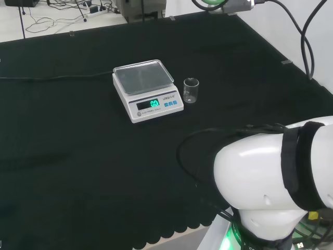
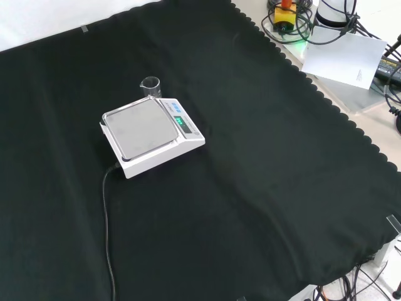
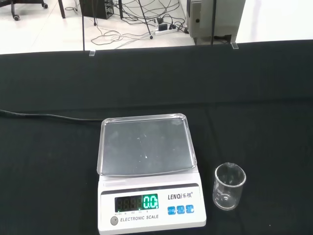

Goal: Pick up the beaker.

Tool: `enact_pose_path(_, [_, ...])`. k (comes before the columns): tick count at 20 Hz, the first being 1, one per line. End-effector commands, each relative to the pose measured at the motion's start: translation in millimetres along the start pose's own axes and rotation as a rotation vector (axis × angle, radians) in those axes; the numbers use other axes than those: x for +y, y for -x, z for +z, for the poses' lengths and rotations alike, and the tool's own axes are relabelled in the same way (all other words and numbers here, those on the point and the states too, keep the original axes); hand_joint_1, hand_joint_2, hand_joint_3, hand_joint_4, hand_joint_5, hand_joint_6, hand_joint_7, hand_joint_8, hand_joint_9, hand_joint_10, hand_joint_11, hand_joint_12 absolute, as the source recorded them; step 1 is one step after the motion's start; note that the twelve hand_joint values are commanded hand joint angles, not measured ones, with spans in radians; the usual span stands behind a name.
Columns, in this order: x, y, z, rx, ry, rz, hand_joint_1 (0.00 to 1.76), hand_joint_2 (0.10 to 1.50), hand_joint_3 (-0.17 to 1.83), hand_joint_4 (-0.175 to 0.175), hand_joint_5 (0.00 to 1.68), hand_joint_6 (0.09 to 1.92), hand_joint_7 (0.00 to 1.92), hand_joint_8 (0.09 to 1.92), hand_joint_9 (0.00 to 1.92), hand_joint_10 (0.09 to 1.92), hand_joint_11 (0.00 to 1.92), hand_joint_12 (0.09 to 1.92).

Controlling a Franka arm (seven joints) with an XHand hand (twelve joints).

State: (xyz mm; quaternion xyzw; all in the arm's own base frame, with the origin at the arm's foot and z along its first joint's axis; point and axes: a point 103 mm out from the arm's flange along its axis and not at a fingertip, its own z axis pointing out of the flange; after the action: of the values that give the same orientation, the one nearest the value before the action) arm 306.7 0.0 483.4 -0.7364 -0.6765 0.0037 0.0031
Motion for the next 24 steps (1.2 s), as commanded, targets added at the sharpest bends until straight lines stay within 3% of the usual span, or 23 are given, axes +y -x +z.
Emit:
enact_pose_path(1, [1,1,0,-0.012,0.01,0.0,0.37,0.93,0.12,0.022,0.26,0.09,0.14,0.67,0.23,0.86,0.01,1.42])
enact_pose_path(9, [23,22,7,0.009,-0.004,0.002,0.35,0.97,0.14,0.027,0.24,0.09,0.12,0.66,0.23,0.84,0.0,1.4])
enact_pose_path(17, [64,51,50,0.033,-0.093,0.029,0.35,0.97,0.14,0.026,0.24,0.09,0.12,0.66,0.23,0.84,0.0,1.4])
enact_pose_path(24, [95,64,90,0.052,-0.163,0.026,0.35,0.97,0.14,0.023,0.25,0.09,0.14,0.66,0.24,0.83,0.0,1.4])
